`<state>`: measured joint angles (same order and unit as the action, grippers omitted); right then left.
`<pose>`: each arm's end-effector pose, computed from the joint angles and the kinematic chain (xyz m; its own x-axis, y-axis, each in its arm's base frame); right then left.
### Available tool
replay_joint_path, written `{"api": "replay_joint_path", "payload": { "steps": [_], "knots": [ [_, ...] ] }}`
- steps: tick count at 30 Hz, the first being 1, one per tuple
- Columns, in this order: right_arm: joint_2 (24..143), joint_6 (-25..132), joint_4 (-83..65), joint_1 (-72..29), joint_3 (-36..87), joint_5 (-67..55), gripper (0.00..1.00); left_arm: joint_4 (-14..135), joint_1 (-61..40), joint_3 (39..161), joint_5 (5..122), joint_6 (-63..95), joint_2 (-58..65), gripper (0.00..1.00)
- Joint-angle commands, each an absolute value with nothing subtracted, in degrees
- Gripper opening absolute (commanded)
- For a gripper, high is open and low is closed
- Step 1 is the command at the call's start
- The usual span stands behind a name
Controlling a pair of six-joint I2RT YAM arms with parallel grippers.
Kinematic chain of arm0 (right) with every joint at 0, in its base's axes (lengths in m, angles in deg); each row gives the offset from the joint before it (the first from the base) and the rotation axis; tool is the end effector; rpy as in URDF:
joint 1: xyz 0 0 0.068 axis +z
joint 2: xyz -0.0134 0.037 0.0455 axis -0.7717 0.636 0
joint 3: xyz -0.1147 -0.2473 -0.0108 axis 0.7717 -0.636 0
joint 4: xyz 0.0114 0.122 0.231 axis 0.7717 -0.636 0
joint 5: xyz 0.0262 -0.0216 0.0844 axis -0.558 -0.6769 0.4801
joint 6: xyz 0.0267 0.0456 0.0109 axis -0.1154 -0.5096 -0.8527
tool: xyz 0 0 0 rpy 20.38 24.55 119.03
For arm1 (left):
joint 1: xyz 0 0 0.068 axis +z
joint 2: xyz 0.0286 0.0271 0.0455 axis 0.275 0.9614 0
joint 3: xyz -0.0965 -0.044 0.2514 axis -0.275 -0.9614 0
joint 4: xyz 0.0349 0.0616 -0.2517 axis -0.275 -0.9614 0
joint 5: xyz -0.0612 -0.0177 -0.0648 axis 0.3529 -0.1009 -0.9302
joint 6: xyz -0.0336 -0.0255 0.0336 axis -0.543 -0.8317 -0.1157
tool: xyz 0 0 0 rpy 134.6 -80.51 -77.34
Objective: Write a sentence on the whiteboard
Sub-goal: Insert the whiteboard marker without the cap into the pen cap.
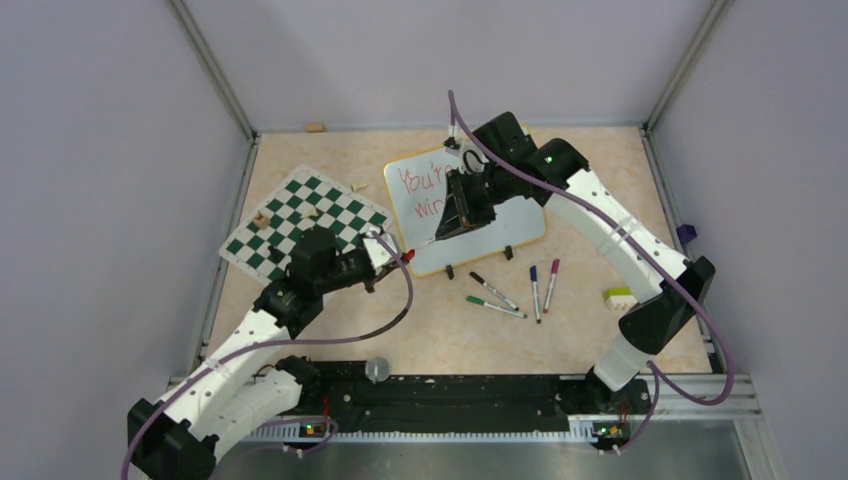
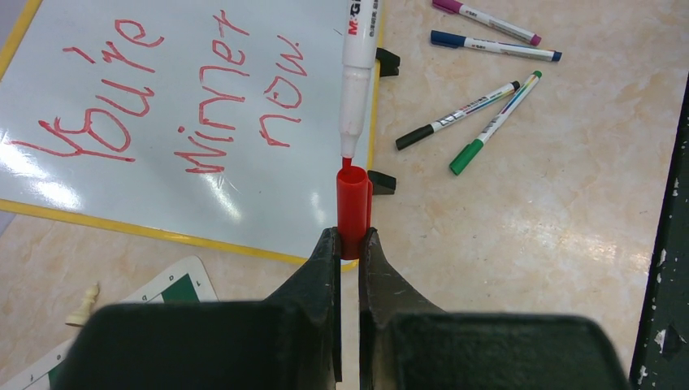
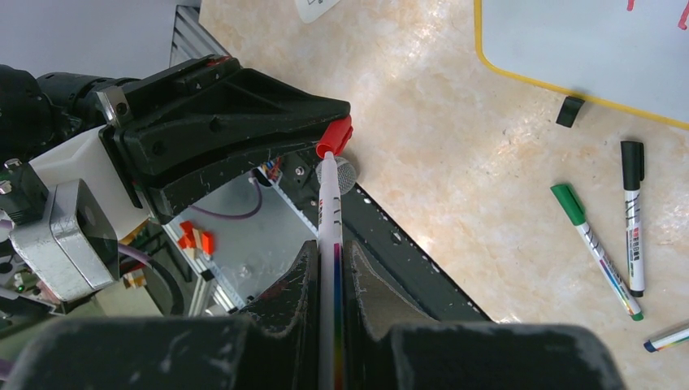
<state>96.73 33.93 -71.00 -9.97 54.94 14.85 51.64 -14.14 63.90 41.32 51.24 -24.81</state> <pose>0.2439 0.2308 0.3990 -0.8887 -0.2415 -0.3898 -0.4459 0.6530 0.6122 0.1578 -0.1122 0.2862 0.0979 0.3479 -0.9324 0.8842 0.3996 0.2420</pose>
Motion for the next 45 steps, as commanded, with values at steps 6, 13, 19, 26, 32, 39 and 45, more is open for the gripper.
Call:
{"api": "replay_joint_path", "payload": {
  "steps": [6, 13, 19, 26, 32, 39, 45],
  "knots": [
    [96.1, 34.3, -69.6, -9.1, 55.7, 14.5, 0.0, 54.4, -14.3, 66.2, 39.4, 51.0, -25.4, 0.0],
    [96.2, 34.3, -69.6, -9.1, 54.8, 13.9, 0.0, 51.8, -14.3, 70.0, 39.8, 52.8, -23.2, 0.0],
    [96.8, 34.4, -69.7, -8.7, 55.0, 11.4, 0.0, 49.2, -14.4, 74.2, 39.6, 53.9, -21.2, 0.0],
    [98.3, 34.3, -70.0, -6.6, 55.2, 8.1, 0.0, 40.7, -16.1, 79.8, 40.4, 56.9, -17.9, 0.0],
    [100.3, 34.2, -70.1, -4.8, 55.6, 7.8, 0.0, 38.2, -19.5, 80.3, 43.9, 58.8, -18.1, 0.0],
    [102.9, 33.8, -70.7, -3.1, 57.7, 6.4, 0.0, 38.5, -22.3, 81.9, 46.7, 57.4, -17.5, 0.0],
    [103.1, 33.6, -70.8, -2.5, 57.6, 5.4, 0.0, 43.8, -22.5, 82.8, 45.7, 52.9, -17.2, 0.0]
  ]
}}
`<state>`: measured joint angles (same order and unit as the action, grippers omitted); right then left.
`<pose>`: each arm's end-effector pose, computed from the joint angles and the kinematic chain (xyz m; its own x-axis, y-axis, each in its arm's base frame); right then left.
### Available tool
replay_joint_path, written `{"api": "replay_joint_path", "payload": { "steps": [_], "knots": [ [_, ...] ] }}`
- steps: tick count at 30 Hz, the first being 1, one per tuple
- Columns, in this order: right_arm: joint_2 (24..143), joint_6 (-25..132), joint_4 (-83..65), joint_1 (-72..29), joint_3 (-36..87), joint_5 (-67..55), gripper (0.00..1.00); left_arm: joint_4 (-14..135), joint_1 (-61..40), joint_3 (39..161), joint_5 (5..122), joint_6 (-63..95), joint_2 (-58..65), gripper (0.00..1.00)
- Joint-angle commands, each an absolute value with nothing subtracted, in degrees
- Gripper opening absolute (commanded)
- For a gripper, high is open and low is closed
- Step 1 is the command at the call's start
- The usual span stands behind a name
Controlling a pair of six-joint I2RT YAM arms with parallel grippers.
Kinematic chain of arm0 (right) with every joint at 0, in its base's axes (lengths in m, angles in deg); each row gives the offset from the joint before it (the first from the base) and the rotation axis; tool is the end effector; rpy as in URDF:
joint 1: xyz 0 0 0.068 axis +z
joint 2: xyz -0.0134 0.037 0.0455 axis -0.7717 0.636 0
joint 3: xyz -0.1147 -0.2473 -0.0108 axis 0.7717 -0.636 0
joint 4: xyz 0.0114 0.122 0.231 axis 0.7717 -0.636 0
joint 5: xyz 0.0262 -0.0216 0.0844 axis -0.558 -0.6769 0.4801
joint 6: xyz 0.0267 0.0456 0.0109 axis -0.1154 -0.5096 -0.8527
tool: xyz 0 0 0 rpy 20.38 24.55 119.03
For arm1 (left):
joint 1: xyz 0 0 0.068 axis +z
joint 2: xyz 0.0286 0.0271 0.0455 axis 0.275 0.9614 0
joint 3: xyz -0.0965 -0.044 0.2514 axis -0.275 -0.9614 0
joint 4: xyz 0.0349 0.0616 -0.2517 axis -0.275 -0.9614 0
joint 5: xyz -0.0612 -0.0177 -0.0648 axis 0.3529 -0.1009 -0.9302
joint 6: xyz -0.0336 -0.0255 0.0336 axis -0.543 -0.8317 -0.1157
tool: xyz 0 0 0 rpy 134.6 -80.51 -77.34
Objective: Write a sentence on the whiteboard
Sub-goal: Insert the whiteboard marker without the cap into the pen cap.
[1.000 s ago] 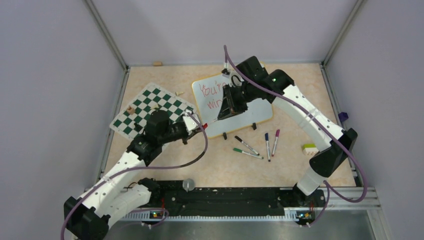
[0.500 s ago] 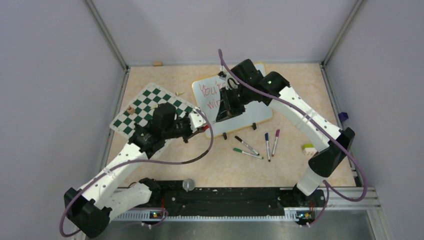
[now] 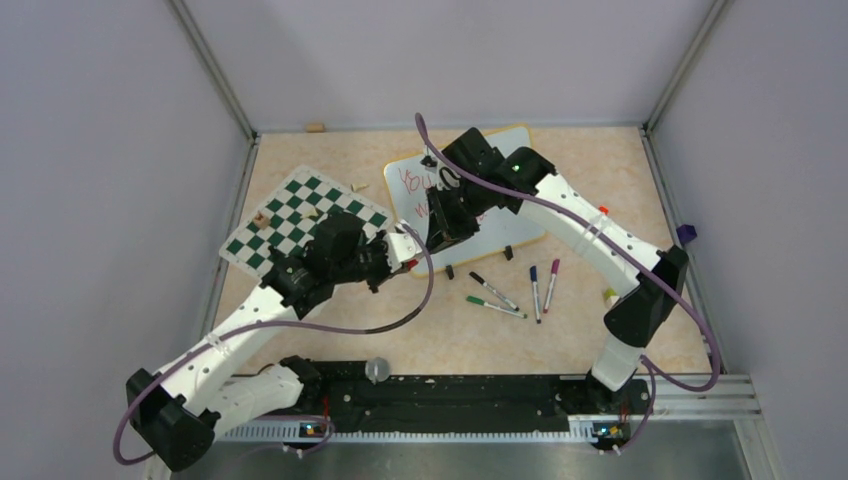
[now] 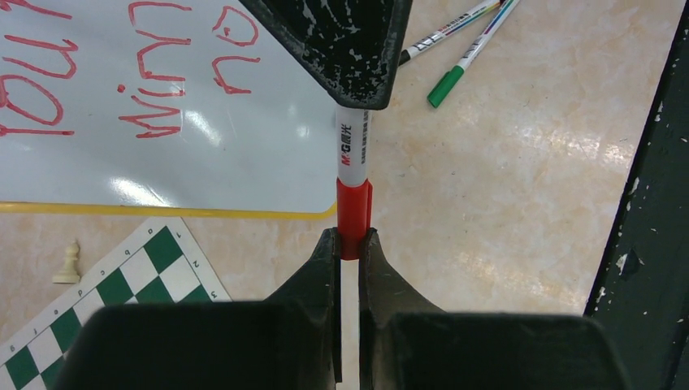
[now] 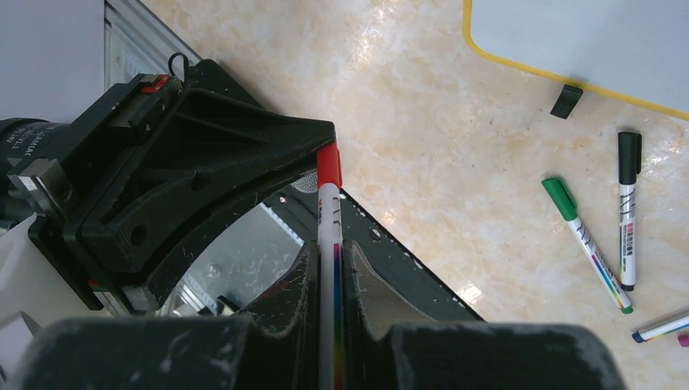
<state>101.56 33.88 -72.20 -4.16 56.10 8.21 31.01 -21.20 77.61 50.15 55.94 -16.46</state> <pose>0.2372 0.2677 0.3747 -0.8788 -0.3173 -0.3564 -0.4692 0.7101 0.5250 0.1601 -0.1376 0.3072 0.0010 0.5586 -0.8294 0.9174 0.3296 0.2231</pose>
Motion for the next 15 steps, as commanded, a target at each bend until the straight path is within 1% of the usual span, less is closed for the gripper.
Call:
{"api": "replay_joint_path", "payload": {
  "steps": [1, 10, 15],
  "knots": [
    [103.0, 33.5, -70.9, -2.4, 57.4, 5.2, 0.0, 44.5, -22.5, 82.8, 45.5, 51.8, -17.0, 0.0],
    [102.2, 33.2, -72.1, -2.2, 55.8, 3.0, 0.0, 50.7, -22.5, 82.5, 43.0, 46.1, -16.2, 0.0],
    [102.3, 33.3, -72.5, -2.2, 55.5, 2.6, 0.0, 51.4, -22.4, 84.1, 42.1, 44.6, -14.3, 0.0]
  ]
}}
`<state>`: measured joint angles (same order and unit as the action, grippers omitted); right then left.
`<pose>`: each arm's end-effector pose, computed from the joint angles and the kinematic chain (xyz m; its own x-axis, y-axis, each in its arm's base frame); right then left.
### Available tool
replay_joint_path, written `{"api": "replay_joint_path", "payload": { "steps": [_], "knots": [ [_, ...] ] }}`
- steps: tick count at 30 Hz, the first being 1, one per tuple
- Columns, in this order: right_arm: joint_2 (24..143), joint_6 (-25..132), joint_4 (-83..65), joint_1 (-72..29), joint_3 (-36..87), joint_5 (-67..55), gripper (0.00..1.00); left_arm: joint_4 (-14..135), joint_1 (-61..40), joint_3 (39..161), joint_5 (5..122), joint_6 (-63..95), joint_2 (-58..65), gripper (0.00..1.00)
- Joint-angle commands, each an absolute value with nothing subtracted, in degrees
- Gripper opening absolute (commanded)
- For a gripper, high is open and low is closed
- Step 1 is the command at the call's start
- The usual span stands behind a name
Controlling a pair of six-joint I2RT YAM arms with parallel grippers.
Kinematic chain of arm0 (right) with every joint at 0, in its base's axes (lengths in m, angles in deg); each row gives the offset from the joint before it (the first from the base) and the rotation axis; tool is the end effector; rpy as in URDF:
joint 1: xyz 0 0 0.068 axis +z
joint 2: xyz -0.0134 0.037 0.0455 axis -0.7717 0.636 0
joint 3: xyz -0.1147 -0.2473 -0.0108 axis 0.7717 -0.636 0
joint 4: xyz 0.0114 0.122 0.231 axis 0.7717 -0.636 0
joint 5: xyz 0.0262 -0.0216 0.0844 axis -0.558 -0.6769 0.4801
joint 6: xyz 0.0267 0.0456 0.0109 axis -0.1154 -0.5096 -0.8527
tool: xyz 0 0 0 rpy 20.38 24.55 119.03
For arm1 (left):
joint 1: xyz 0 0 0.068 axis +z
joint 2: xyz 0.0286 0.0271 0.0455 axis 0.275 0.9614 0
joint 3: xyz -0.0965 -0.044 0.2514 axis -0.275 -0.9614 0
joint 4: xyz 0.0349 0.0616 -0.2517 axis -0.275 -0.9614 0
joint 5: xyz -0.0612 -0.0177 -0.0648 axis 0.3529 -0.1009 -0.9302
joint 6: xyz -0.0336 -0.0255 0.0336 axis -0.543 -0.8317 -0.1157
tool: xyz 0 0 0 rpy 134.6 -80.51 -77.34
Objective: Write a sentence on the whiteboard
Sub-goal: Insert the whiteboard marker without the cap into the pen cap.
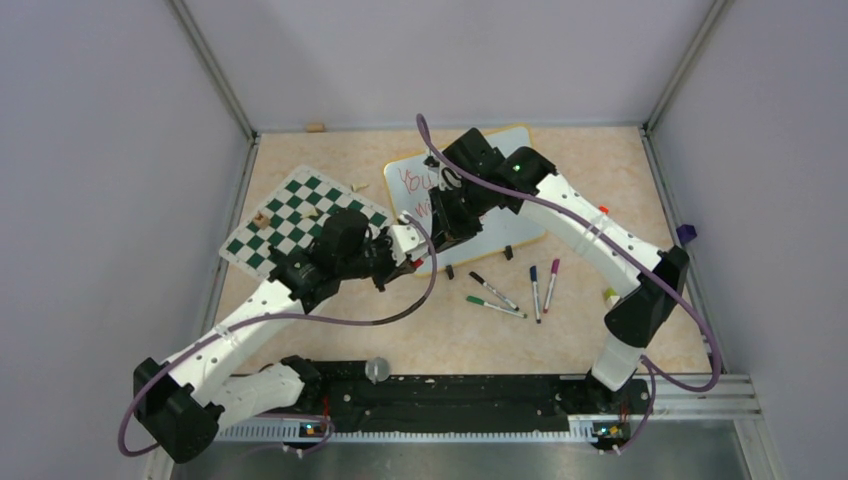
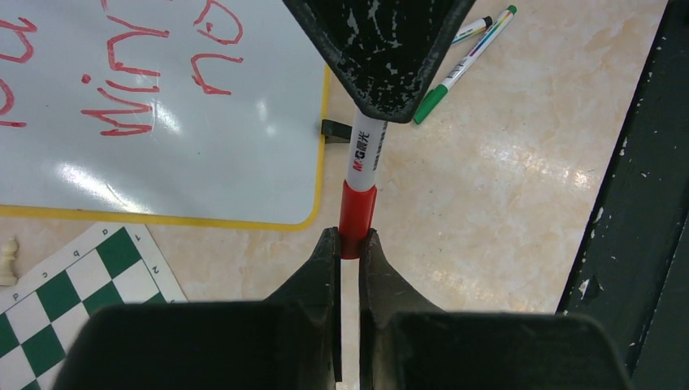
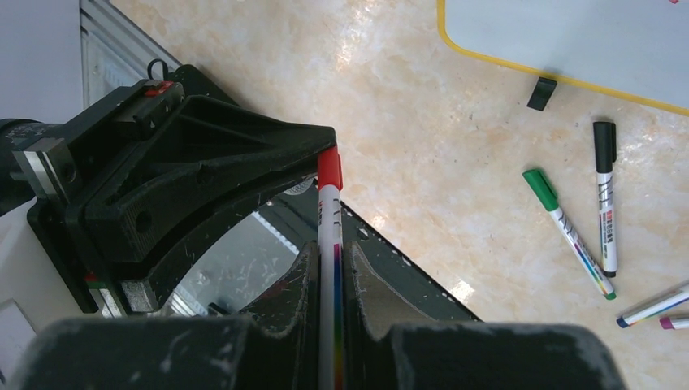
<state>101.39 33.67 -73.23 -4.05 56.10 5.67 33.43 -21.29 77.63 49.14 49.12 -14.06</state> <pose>0.2363 0.2656 0.3742 -0.8816 -0.3079 -0.3577 -0.4582 0.7401 0.4922 0.1677 -0.1446 0.3030 -0.1041 0.5103 -0.8537 0.9179 0.3797 0.1150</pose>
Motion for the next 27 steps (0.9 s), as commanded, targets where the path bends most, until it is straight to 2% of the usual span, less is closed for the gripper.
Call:
{"api": "replay_joint_path", "payload": {
  "steps": [1, 7, 17, 27],
  "knots": [
    [102.5, 33.4, -72.7, -2.2, 55.9, 2.7, 0.0, 51.6, -22.4, 84.3, 42.0, 44.5, -14.0, 0.0],
    [104.6, 34.4, -76.5, -2.2, 60.4, 2.7, 0.0, 53.6, -22.5, 84.1, 42.2, 43.9, -13.6, 0.0],
    [106.4, 34.4, -78.8, -2.2, 59.4, 1.8, 0.0, 54.0, -23.2, 85.5, 40.9, 43.5, -13.2, 0.0],
    [108.2, 33.8, -80.9, -2.2, 59.3, 1.4, 0.0, 52.1, -26.1, 89.9, 45.2, 48.1, -10.7, 0.0]
  ]
}}
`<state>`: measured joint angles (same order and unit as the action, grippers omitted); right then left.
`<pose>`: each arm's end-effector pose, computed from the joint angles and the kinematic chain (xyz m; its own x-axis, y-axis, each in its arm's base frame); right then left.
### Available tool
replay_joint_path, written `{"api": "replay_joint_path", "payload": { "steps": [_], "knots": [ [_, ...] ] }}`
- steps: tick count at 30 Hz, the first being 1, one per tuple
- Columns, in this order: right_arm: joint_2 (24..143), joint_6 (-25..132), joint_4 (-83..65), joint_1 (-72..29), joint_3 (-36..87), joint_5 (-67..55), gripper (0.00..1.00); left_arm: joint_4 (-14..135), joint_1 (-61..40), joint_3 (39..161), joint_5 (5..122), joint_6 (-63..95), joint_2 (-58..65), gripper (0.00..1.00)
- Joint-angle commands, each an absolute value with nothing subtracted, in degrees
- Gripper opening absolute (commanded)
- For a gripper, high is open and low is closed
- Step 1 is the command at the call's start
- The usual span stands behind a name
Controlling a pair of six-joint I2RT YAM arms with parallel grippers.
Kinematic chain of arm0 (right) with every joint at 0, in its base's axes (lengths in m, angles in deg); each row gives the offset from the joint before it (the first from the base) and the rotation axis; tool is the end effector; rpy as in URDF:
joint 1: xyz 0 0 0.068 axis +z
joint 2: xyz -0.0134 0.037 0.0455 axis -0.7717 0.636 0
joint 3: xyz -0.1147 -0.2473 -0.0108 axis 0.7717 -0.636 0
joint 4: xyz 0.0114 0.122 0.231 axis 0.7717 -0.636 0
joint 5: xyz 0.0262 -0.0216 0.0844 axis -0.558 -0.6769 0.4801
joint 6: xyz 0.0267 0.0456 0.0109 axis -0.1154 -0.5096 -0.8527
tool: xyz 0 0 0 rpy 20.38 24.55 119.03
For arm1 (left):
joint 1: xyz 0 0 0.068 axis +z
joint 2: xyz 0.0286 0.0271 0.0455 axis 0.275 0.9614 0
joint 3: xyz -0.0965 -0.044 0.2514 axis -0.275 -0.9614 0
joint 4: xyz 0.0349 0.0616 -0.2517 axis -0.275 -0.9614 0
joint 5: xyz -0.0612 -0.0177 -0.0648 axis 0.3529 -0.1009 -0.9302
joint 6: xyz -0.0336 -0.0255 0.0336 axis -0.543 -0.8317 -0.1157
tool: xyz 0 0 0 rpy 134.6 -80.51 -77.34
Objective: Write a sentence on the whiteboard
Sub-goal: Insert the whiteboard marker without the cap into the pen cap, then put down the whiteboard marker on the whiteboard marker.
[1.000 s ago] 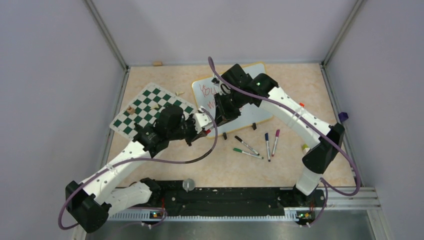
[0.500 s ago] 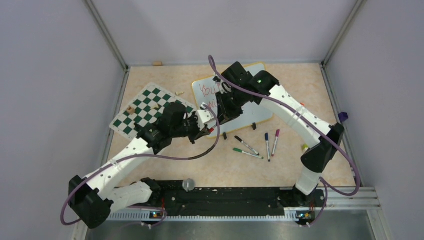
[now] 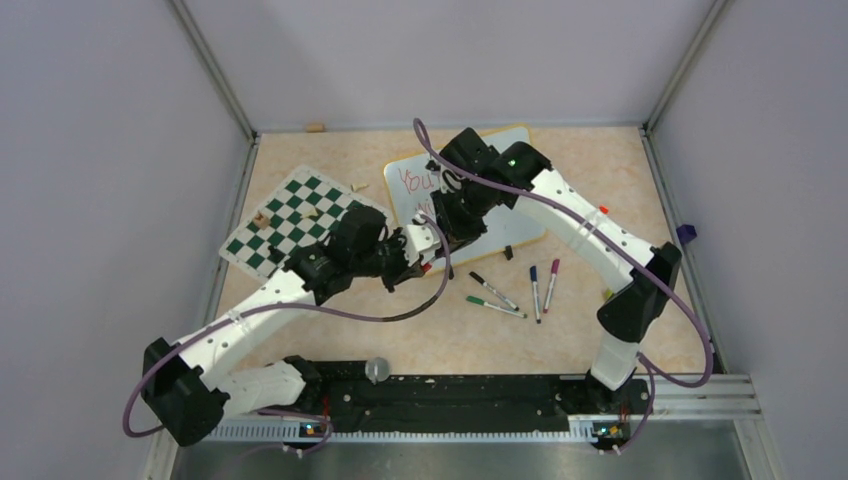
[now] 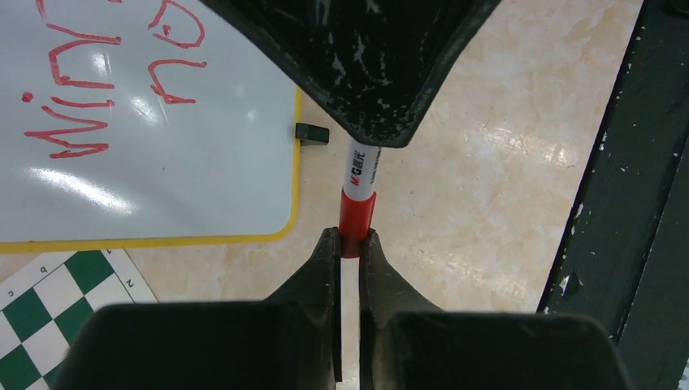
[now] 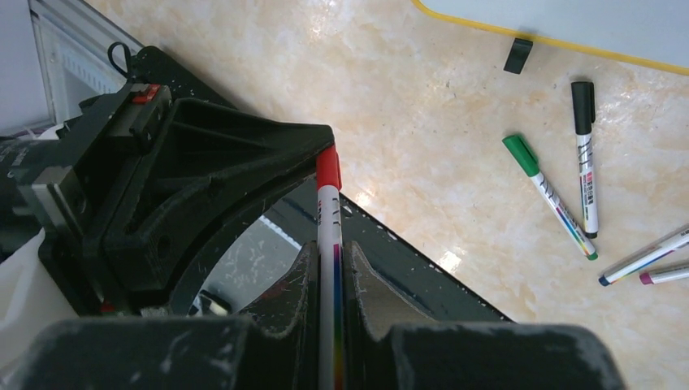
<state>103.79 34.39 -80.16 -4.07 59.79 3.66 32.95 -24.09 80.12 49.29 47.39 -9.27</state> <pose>0.2371 0.2646 0.3719 -0.8967 -0.3317 -0.2932 -0.4344 0.7870 0.4380 0.1736 -0.1635 0.2995 -0.1390 0.5316 -0.8355 0.9346 0.3493 0.0668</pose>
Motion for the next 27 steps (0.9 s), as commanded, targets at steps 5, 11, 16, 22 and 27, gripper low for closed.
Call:
{"api": "replay_joint_path", "payload": {
  "steps": [5, 11, 16, 22, 27],
  "knots": [
    [108.5, 32.2, -81.4, -2.2, 59.3, -1.3, 0.0, 51.0, -27.6, 93.1, 46.1, 47.8, -7.6, 0.0],
    [105.5, 31.9, -80.0, -3.9, 58.2, 0.3, 0.0, 57.1, -28.0, 85.9, 51.1, 41.6, -11.3, 0.04],
    [97.8, 31.9, -74.9, -10.4, 47.7, 5.0, 0.0, 57.8, -27.9, 77.3, 55.6, 37.2, -17.4, 0.3],
    [86.2, 30.1, -67.7, -22.1, 28.7, 10.6, 0.0, 45.0, -27.9, 77.0, 63.9, 34.3, -18.3, 0.66],
    [79.5, 26.7, -59.3, -27.8, 17.3, 13.2, 0.0, 46.5, -27.8, 74.7, 68.9, 27.7, -20.6, 0.71]
  ]
}}
